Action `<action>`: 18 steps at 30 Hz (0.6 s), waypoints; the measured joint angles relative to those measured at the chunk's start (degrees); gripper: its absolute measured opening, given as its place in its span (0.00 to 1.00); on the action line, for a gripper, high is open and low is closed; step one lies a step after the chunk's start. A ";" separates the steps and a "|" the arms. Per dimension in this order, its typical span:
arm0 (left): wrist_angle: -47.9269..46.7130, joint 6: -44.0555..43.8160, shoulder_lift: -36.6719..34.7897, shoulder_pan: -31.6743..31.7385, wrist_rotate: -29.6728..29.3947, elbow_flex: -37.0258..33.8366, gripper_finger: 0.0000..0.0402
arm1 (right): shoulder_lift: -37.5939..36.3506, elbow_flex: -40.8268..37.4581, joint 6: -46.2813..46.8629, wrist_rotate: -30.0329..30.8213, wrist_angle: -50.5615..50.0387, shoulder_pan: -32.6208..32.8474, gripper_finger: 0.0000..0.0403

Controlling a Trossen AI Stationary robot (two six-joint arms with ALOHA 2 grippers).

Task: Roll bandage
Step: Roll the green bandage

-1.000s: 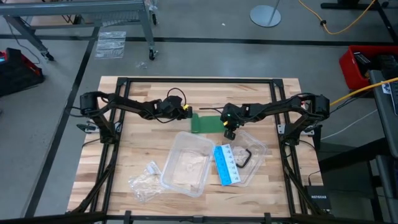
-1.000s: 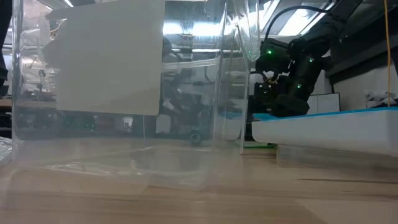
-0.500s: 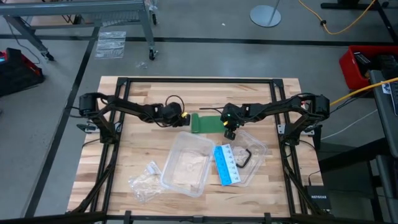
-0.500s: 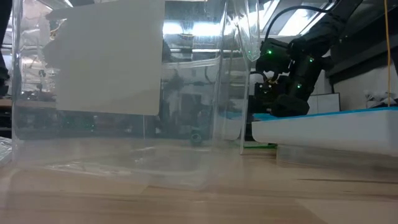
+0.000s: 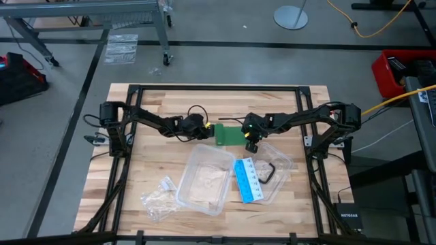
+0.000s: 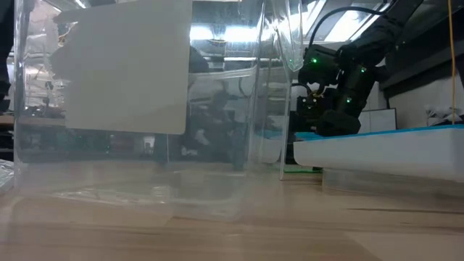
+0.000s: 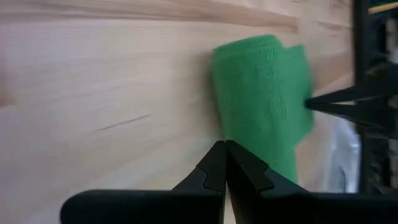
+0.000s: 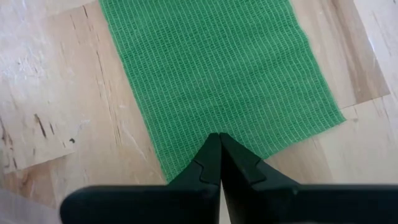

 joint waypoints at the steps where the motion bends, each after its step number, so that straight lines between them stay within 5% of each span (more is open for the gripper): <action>1: 0.38 0.96 0.33 0.01 0.26 0.80 0.00 | 0.00 0.20 0.00 -0.02 -0.09 0.00 0.02; 18: -0.95 13.16 0.11 4.00 4.41 8.61 0.00 | 0.04 1.80 0.00 -0.33 -3.20 -0.02 0.02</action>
